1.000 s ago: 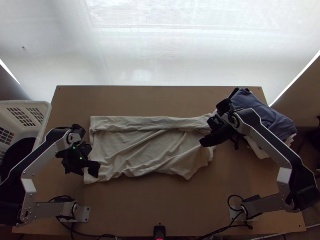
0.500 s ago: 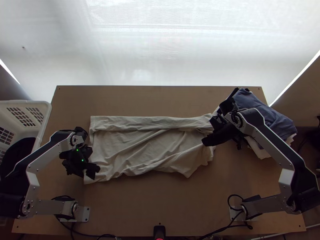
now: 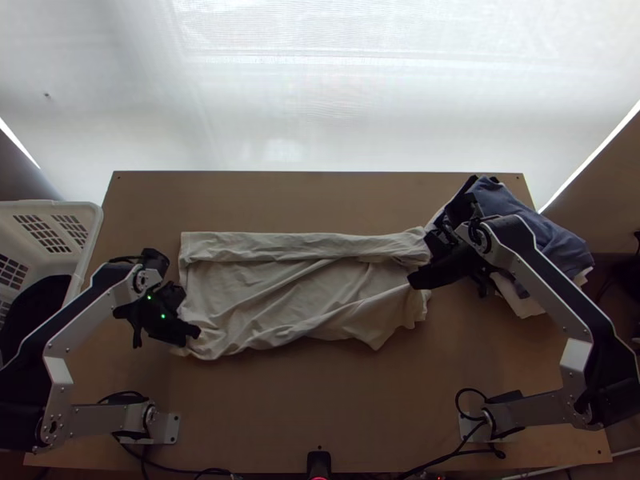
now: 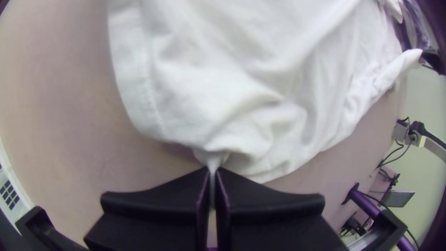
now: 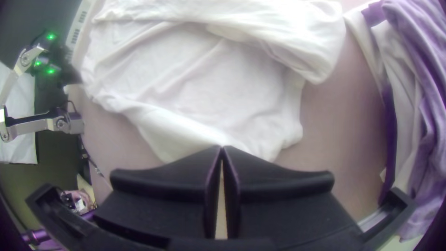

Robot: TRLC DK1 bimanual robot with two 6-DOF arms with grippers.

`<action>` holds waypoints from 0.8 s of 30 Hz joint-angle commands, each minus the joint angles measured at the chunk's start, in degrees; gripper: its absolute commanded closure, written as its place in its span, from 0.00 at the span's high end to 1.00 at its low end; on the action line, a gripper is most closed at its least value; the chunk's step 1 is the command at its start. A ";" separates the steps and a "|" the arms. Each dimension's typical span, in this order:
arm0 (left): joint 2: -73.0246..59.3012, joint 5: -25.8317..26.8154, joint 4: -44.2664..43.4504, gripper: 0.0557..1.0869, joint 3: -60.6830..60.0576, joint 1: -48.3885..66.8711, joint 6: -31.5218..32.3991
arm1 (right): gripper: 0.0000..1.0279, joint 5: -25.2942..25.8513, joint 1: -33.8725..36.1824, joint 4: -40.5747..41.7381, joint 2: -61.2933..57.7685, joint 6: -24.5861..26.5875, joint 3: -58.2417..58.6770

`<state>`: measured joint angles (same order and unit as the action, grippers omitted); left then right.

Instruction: Fold the t-shirt

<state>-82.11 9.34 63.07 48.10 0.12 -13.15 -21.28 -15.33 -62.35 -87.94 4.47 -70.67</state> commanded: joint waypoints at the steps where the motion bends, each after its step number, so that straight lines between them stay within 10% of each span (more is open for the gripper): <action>1: 0.02 5.07 1.53 0.04 7.54 -5.92 -1.00 | 0.03 0.01 1.80 -0.23 0.84 0.54 -0.08; 24: -10.62 13.60 6.01 0.04 25.47 -15.24 6.73 | 0.03 0.54 5.75 -0.58 0.67 2.83 -3.59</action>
<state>-89.69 21.69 68.23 68.93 -12.73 -8.54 -21.02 -10.81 -63.00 -86.32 6.63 -72.47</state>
